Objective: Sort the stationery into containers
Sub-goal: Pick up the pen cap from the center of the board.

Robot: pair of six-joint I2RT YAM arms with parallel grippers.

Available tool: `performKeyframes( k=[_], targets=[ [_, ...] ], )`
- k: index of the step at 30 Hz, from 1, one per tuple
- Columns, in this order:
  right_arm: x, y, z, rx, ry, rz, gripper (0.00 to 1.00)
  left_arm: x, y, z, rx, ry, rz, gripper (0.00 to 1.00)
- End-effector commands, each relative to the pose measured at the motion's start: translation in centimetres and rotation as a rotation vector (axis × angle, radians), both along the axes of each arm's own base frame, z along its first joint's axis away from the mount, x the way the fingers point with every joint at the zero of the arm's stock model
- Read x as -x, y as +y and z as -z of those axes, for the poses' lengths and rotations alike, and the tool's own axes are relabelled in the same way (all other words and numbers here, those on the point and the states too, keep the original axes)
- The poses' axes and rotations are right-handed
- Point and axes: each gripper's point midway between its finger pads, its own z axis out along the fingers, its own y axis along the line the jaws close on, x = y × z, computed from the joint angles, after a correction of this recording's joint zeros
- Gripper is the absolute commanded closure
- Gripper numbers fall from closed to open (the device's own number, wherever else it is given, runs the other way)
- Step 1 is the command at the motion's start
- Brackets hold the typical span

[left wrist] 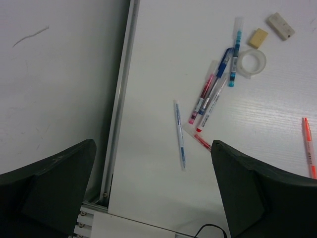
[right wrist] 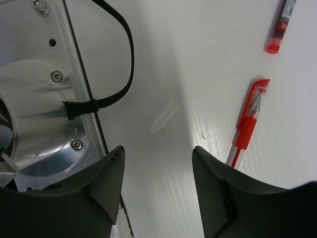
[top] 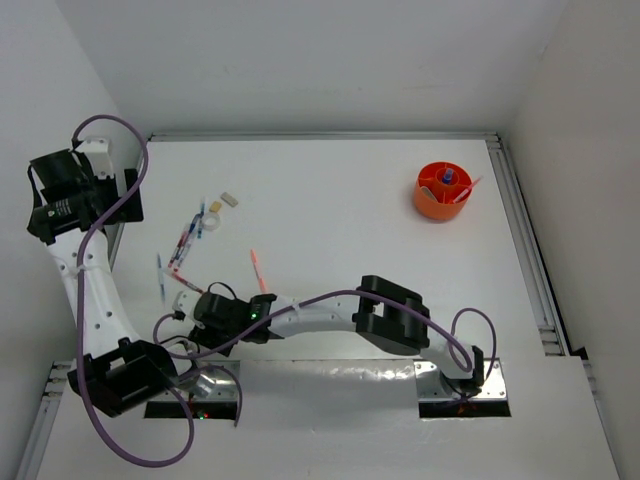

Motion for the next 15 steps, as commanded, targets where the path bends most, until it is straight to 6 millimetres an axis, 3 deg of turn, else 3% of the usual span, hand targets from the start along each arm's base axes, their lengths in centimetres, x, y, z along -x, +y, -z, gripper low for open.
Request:
performKeyframes(
  k=[1, 6, 8, 9, 10, 11, 12, 13, 14, 15],
  targets=[
    [-0.8, 1.3, -0.8, -0.066, -0.079, -0.1, 0.44, -0.2, 1.2, -0.3, -0.022, -0.027, -0.036, 0.0],
    [-2.1, 1.4, -0.5, -0.078, -0.033, -0.037, 0.44, 0.1, 0.6, 3.1, -0.04, 0.057, 0.073, 0.0],
    [-2.3, 1.0, -2.2, -0.122, -0.022, -0.027, 0.45, 0.4, -0.1, 4.7, -0.07, 0.108, 0.201, 0.01],
    [-2.2, -0.1, -1.6, -0.108, -0.018, -0.023, 0.45, 0.6, -1.3, 5.6, -0.075, 0.147, 0.342, 0.03],
    [-2.3, -0.5, -3.7, -0.143, -0.032, -0.017, 0.45, 0.7, -2.2, 6.0, -0.072, 0.166, 0.427, 0.04],
    [-2.6, -1.3, -4.2, -0.144, -0.056, 0.003, 0.45, 0.9, -3.1, 5.8, -0.074, 0.174, 0.514, 0.04],
    [-2.4, -3.3, -2.9, -0.102, -0.053, 0.017, 0.44, 1.8, -5.1, 6.7, -0.052, 0.212, 0.692, 0.05],
    [-2.6, -3.6, -3.8, -0.132, -0.065, 0.034, 0.44, 2.1, -6.0, 6.9, -0.052, 0.228, 0.773, 0.06],
    [-2.8, -4.2, -6.2, -0.176, -0.075, 0.064, 0.44, 2.4, -6.9, 6.9, -0.058, 0.243, 0.848, 0.06],
    [-2.6, -5.9, -5.3, -0.152, -0.069, 0.077, 0.43, 3.1, -8.5, 7.5, -0.077, 0.279, 0.99, 0.08]
  ],
)
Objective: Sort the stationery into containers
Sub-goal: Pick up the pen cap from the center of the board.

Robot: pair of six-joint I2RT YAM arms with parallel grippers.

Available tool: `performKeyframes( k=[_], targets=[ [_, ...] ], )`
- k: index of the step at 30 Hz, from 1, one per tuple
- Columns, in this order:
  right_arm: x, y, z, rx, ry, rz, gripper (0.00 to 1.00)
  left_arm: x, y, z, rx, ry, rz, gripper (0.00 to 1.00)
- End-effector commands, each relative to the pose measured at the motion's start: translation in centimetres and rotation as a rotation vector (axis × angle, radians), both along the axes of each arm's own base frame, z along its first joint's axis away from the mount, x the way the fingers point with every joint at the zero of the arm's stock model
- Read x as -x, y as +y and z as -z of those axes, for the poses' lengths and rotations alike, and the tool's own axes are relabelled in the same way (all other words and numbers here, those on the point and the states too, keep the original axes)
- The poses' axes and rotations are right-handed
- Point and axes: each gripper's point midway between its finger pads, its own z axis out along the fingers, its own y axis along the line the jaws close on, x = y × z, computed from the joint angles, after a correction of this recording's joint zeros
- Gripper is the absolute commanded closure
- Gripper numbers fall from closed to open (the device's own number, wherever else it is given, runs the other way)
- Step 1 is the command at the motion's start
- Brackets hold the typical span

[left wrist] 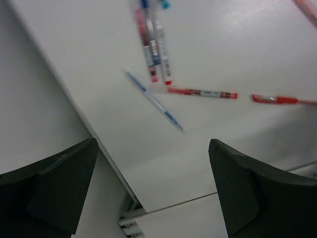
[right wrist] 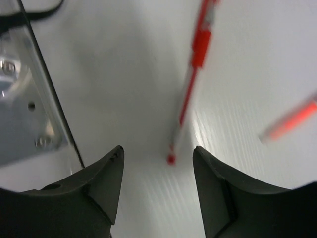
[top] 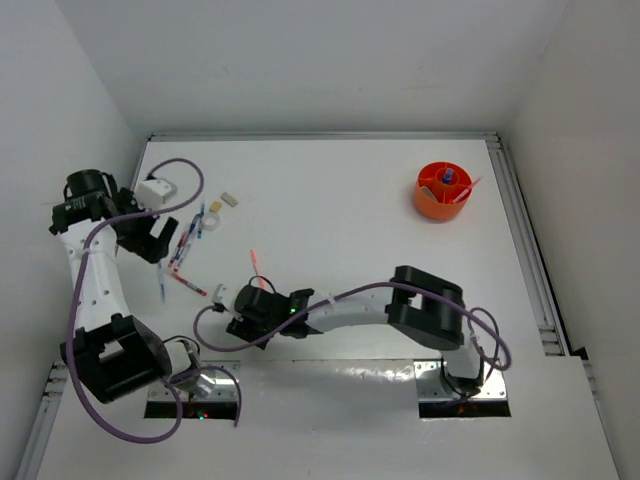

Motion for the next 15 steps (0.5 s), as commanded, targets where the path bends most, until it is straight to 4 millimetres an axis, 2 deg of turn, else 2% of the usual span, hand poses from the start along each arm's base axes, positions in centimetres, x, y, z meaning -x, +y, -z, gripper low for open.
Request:
performKeyframes(
  k=[1, 2, 4, 5, 6, 7, 8, 9, 11, 13, 14, 15],
  targets=[
    [-0.6, -0.4, -7.1, -0.186, -0.049, 0.072, 0.42, 1.4, -5.2, -0.2, 0.002, 0.015, 0.493, 0.09],
    [-0.7, -2.2, -7.6, -0.194, -0.046, 0.112, 0.42, 1.6, -6.2, 0.5, -0.029, 0.02, 0.596, 0.11],
    [-0.6, -4.2, -7.7, -0.197, -0.034, 0.152, 0.41, 2.5, -6.6, 2.0, -0.104, 0.071, 0.707, 0.12],
    [-0.7, -6.1, -7.8, -0.206, -0.034, 0.2, 0.41, 3.6, -7.2, 3.6, -0.18, 0.127, 0.834, 0.11],
    [-0.7, -7.2, -7.9, -0.209, -0.03, 0.222, 0.41, 4.1, -8.2, 4.3, -0.186, 0.134, 0.908, 0.1],
    [-1.1, -8.2, -7.9, -0.221, -0.027, 0.257, 0.41, 4.9, -7.9, 5.2, -0.243, 0.184, 0.963, 0.08],
    [-1.3, -9.1, -8.0, -0.236, -0.014, 0.297, 0.41, 5.4, -8.9, 5.7, -0.277, 0.195, 1.053, 0.06],
    [-1.3, -11.1, -7.9, -0.247, -0.013, 0.331, 0.41, 6.4, -9.1, 7.0, -0.292, 0.233, 1.116, 0.04],
    [-1.8, -14.2, -7.5, -0.267, -0.004, 0.402, 0.4, 7.1, -10.7, 7.8, -0.318, 0.252, 1.236, 0.03],
    [-2.8, -16.4, -7.8, -0.29, -0.015, 0.48, 0.4, 8.2, -11.6, 8.9, -0.312, 0.289, 1.301, 0.04],
    [-2.8, -18.0, -6.8, -0.275, -0.016, 0.505, 0.4, 8.5, -12.5, 9.2, -0.32, 0.291, 1.353, 0.06],
    [-3.1, -19.0, -6.9, -0.284, -0.02, 0.532, 0.4, 8.8, -12.8, 9.6, -0.324, 0.302, 1.374, 0.07]
  ],
)
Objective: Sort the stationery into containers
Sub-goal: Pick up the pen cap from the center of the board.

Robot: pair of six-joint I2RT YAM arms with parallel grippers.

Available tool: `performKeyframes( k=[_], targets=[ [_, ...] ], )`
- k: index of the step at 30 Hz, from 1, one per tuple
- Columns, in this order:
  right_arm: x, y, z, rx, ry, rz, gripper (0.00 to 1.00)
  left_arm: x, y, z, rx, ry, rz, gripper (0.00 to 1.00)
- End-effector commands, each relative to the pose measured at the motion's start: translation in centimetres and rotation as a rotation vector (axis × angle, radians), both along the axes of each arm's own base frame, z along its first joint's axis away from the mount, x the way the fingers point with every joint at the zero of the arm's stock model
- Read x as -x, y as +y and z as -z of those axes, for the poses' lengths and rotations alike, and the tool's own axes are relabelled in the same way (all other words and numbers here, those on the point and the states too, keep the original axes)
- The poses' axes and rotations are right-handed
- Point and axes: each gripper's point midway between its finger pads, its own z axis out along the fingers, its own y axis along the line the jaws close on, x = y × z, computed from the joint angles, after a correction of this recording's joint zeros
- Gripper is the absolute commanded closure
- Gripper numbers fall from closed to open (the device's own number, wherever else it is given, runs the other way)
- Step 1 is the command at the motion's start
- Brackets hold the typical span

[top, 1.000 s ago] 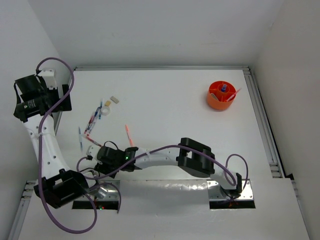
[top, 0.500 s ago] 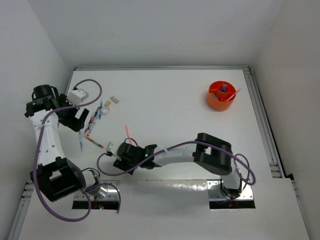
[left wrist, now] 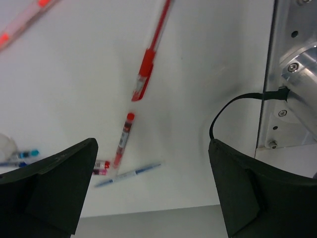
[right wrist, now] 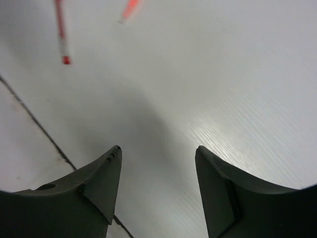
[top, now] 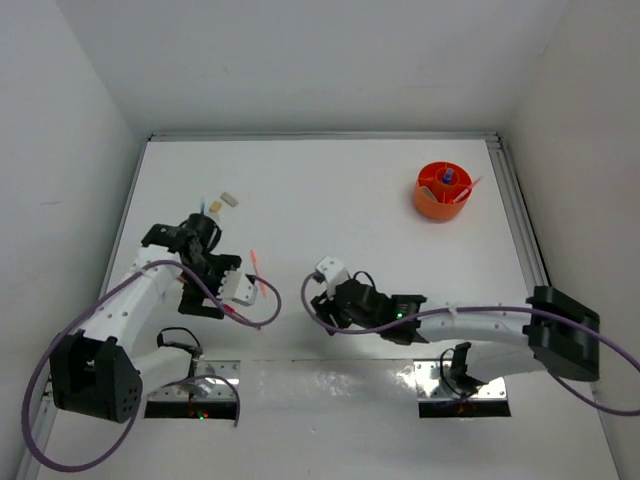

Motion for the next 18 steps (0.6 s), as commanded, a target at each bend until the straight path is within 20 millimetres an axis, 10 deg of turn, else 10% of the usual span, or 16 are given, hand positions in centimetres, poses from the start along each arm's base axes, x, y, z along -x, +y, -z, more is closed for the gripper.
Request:
performKeyframes(
  k=[1, 7, 10, 18],
  targets=[
    [-2.0, -2.6, -2.3, -0.13, -0.024, 0.178, 0.4, 1.0, -0.8, 0.7, -0.038, 0.0, 0.165, 0.08],
    [-3.0, -8.9, -1.3, -0.15, -0.032, 0.347, 0.39, 1.7, -3.1, 3.5, -0.039, -0.113, 0.345, 0.17],
    [-3.4, -10.8, -1.3, -0.177, -0.038, 0.405, 0.38, 1.8, -3.7, 4.9, -0.045, -0.186, 0.417, 0.52],
    [-3.9, -12.5, -0.7, -0.205, -0.003, 0.47, 0.38, 4.2, -2.3, 7.5, -0.137, -0.024, 0.569, 0.55]
  ],
)
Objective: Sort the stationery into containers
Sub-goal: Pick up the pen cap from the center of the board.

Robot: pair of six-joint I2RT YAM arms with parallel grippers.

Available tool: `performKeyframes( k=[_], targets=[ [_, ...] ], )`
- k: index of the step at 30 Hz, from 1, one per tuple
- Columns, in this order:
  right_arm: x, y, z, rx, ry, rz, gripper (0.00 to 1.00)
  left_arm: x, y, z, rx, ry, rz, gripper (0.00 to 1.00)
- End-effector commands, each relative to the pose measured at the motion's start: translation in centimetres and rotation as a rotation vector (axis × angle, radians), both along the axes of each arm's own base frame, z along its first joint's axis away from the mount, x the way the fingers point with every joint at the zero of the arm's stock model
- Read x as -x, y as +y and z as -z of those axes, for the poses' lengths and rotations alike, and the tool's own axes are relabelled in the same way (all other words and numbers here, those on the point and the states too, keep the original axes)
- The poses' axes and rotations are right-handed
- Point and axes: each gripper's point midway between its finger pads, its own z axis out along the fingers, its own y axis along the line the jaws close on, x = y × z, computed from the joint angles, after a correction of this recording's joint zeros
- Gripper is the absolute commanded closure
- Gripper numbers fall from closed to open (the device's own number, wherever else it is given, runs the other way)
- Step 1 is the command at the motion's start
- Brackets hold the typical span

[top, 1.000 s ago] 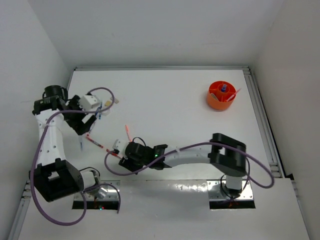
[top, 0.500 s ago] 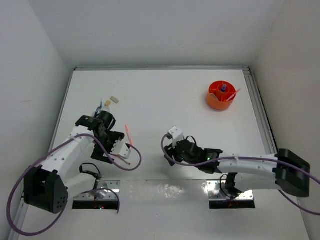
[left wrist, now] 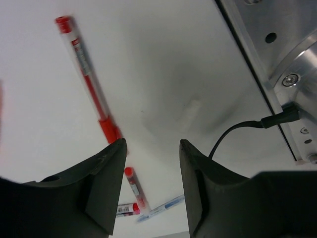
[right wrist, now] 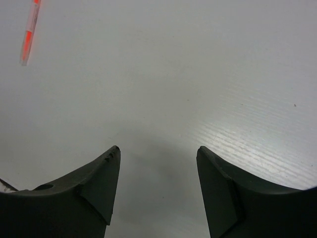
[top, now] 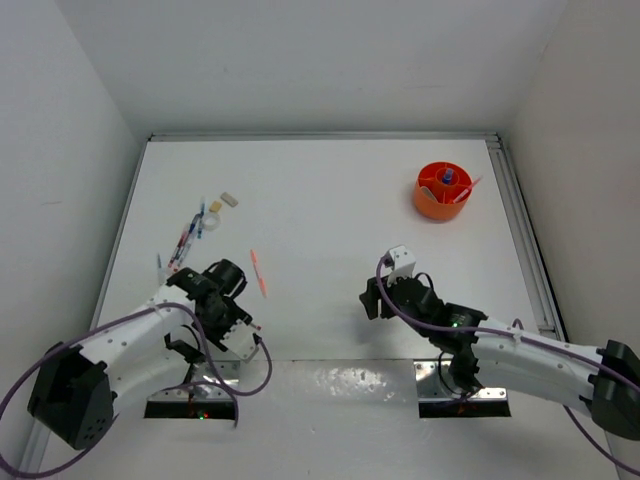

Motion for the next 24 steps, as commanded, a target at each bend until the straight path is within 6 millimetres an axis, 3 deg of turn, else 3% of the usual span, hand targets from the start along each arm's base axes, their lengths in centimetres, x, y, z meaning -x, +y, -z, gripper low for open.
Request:
performKeyframes(
  k=[1, 7, 10, 19, 24],
  targets=[
    [-0.4, -0.1, -0.4, -0.037, 0.009, 0.033, 0.38, 0.2, -0.1, 0.6, -0.042, 0.059, 0.066, 0.55],
    [-0.6, -0.5, 0.4, -0.016, 0.03, 0.037, 0.38, 0.7, 0.2, 2.1, -0.116, 0.149, 0.029, 0.49],
    [-0.8, -0.7, 0.6, -0.012, 0.04, 0.043, 0.38, 0.9, 0.4, 2.9, -0.15, 0.16, 0.043, 0.57],
    [-1.7, -1.8, 0.6, -0.021, 0.042, 0.085, 0.38, 1.3, 2.0, 4.5, -0.225, 0.132, 0.05, 0.67],
    [-1.8, -2.5, 1.0, -0.006, 0.061, 0.092, 0.38, 1.0, 1.4, 5.2, -0.191, 0.1, -0.007, 0.74]
  ],
)
